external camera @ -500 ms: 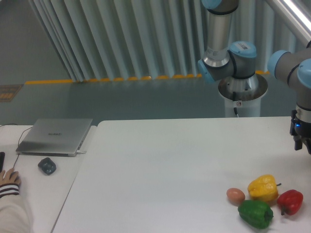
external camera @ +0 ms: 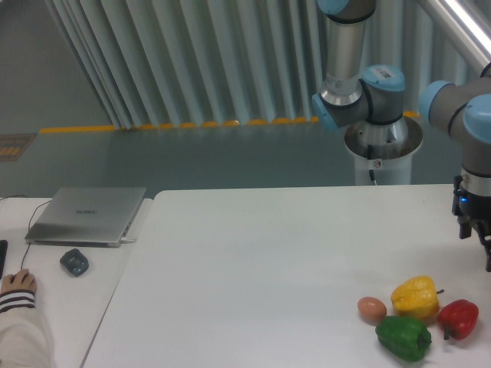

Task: Place the red peppers in a basket
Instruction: 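Lower the open gripper toward the red bell pepper, then descend the gripper around the red bell pepper beside the yellow pepper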

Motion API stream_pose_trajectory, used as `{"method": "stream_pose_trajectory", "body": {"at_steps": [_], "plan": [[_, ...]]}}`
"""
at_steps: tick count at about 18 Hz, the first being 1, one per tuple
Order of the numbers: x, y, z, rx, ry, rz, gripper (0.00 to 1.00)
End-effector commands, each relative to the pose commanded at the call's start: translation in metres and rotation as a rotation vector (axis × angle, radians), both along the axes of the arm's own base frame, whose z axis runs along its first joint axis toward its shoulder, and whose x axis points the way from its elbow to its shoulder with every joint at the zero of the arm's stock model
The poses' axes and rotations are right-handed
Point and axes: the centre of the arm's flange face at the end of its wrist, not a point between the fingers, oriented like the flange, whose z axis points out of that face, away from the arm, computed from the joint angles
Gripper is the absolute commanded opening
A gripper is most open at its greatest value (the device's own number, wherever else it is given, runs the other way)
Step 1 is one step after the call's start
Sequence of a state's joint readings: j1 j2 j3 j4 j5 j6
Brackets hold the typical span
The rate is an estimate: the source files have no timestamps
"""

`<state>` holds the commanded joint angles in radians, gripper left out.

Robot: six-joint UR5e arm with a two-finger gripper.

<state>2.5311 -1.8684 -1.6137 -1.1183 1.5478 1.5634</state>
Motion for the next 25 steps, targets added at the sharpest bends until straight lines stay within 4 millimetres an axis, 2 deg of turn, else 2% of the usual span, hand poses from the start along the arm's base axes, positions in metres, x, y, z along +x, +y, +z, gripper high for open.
{"method": "stream_pose_trajectory", "body": {"at_steps": [5,9,14,19,25], "plan": [[0.006,0.002,-0.012,0.033,0.001,0.057,1.00],[0.015,0.021,-0.012,0.075,-0.027,0.202,1.00],[0.023,0.033,-0.001,0.204,-0.104,0.302,1.00],[-0.001,0.046,0.018,0.207,-0.036,0.363,1.00],[-0.021,0.059,-0.002,0.167,-0.015,0.393,1.00]]}}
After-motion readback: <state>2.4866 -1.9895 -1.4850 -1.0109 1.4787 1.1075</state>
